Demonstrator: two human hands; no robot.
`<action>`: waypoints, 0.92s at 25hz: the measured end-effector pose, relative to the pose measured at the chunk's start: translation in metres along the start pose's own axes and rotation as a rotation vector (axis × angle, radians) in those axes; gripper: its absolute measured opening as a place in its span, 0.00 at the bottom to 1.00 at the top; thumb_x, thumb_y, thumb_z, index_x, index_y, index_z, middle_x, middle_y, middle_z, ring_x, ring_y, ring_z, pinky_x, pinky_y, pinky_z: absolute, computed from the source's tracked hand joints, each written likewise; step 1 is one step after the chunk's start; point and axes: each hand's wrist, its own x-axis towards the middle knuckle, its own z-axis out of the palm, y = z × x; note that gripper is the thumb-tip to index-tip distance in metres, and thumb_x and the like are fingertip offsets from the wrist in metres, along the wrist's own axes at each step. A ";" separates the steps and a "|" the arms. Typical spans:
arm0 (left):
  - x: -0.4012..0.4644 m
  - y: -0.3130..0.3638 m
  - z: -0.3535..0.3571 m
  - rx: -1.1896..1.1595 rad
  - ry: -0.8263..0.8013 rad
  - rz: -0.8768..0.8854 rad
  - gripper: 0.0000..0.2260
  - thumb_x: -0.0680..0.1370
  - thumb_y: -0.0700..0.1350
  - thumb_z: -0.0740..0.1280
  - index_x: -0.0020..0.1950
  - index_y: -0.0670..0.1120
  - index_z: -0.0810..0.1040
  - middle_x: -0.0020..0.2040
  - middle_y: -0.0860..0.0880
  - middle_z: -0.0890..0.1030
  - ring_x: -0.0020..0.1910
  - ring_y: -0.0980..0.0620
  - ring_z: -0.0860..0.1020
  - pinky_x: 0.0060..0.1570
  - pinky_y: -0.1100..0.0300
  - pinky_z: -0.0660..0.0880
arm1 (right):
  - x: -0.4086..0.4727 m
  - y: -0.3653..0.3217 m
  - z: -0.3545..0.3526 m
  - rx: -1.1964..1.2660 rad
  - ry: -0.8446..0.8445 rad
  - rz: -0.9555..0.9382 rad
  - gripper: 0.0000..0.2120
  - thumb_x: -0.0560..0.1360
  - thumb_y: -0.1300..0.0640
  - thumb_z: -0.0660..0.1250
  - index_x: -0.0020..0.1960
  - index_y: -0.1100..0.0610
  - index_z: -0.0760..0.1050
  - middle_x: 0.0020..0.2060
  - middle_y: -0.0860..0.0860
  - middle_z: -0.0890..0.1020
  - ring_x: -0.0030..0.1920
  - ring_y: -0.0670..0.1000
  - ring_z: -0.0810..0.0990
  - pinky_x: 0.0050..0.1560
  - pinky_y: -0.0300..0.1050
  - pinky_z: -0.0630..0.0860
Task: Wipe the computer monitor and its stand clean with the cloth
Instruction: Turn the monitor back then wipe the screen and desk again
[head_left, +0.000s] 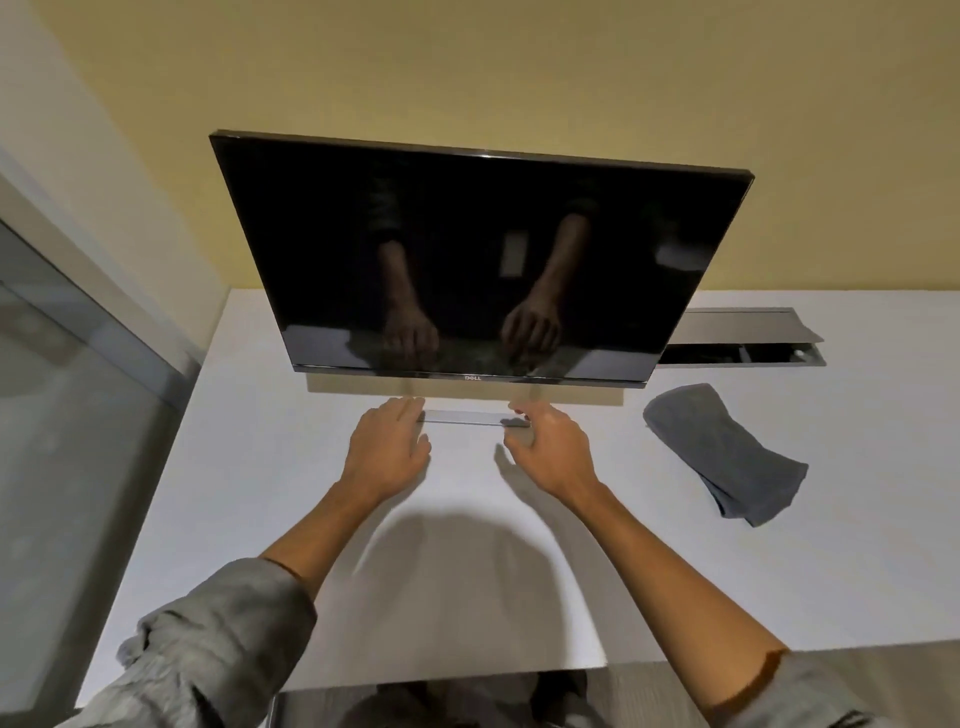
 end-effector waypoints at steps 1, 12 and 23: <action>0.003 -0.004 0.008 -0.010 -0.025 -0.030 0.21 0.78 0.49 0.63 0.69 0.42 0.74 0.65 0.43 0.77 0.62 0.41 0.75 0.63 0.48 0.71 | 0.004 0.007 0.009 -0.014 -0.016 0.002 0.20 0.75 0.51 0.65 0.66 0.52 0.74 0.62 0.50 0.79 0.61 0.54 0.76 0.58 0.49 0.74; 0.030 -0.033 0.076 0.058 0.187 0.096 0.22 0.83 0.47 0.51 0.46 0.40 0.83 0.44 0.42 0.84 0.48 0.40 0.81 0.44 0.52 0.77 | 0.046 0.048 0.076 -0.249 0.103 -0.078 0.10 0.77 0.53 0.63 0.54 0.55 0.79 0.50 0.50 0.80 0.52 0.56 0.75 0.45 0.48 0.73; 0.047 -0.035 0.082 -0.056 0.240 -0.044 0.04 0.76 0.45 0.71 0.46 0.46 0.84 0.45 0.48 0.84 0.49 0.45 0.80 0.53 0.50 0.73 | 0.066 0.068 0.083 -0.406 0.168 -0.170 0.08 0.77 0.52 0.68 0.53 0.52 0.81 0.49 0.50 0.81 0.49 0.55 0.77 0.35 0.48 0.76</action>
